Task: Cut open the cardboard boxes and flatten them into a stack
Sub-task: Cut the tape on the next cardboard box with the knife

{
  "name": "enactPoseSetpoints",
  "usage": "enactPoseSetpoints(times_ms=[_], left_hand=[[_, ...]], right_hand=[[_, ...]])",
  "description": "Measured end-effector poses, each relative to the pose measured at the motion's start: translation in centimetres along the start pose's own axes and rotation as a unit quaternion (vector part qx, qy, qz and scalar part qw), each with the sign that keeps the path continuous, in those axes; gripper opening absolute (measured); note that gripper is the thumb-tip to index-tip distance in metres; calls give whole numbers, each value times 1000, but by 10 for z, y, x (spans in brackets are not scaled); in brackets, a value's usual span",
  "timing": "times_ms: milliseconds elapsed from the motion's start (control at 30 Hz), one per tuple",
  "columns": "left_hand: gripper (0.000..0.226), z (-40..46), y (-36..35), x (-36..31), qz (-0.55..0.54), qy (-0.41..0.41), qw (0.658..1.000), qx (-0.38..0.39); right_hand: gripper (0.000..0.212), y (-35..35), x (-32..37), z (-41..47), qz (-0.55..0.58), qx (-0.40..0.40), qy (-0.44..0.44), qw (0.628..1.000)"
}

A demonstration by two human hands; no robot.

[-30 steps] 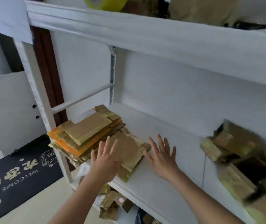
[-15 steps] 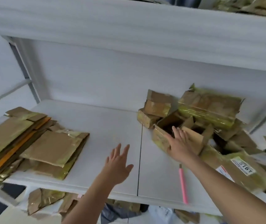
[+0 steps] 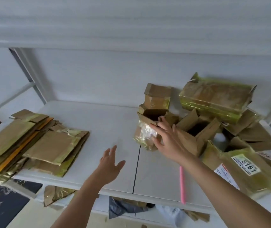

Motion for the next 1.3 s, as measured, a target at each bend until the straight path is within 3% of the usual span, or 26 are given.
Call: enactPoseSetpoints(times_ms=[100, 200, 267, 333, 367, 467, 567, 633, 733, 800, 867, 1000, 1133, 1300], left_hand=[[64, -8, 16, -5, -146, -15, 987, -60], [63, -27, 42, -6, -284, -65, 951, -100], [50, -42, 58, -6, -344, -103, 928, -98], [37, -54, 67, -3, -370, -101, 919, -87], [38, -56, 69, 0, -368, -89, 922, -84], [16, -56, 61, 11, -301, -24, 950, -83], [35, -46, 42, 23, -190, 36, 978, -81], [47, -39, 28, 27, -175, 67, 980, -68], [51, -32, 2, 13, -157, 71, 985, -22], [49, -31, -10, -2, -139, 61, 988, -12], [50, -26, -19, -11, -154, 61, 986, 4], [51, -15, -37, -19, -220, 70, 971, 59], [39, -13, -49, -13, -296, 93, 946, 91], [31, -12, -52, -5, -350, 132, 922, 100]], right_hand=[[46, 16, 36, -2, 192, -6, 22, 981], [43, 29, 60, -7, 344, -3, -20, 939], [38, 26, 61, -9, 471, 5, -79, 879], [32, 12, 55, -9, 617, 14, -150, 773], [30, 4, 51, -10, 657, 11, -179, 732], [27, -25, 40, -25, 689, 15, -263, 675], [17, -58, 29, -43, 715, 2, -318, 623], [26, -72, 27, -56, 699, -13, -331, 634], [53, -91, 36, -74, 632, 43, -296, 715], [60, -101, 33, -87, 555, 70, -266, 785], [63, -102, 22, -97, 497, 74, -254, 827], [61, -96, 1, -113, 461, 75, -274, 841], [63, -96, 2, -117, 415, 84, -253, 870], [66, -92, 3, -109, 366, 97, -228, 897]])
Point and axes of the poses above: each hand's wrist, its own z-axis towards the middle knuckle, its own y-axis out of the back of the hand, x = y × z, the point moved 6 cm from there along z, towards the middle knuckle, and after that the axes turned 5 degrees about x, right-handed, at the moved point
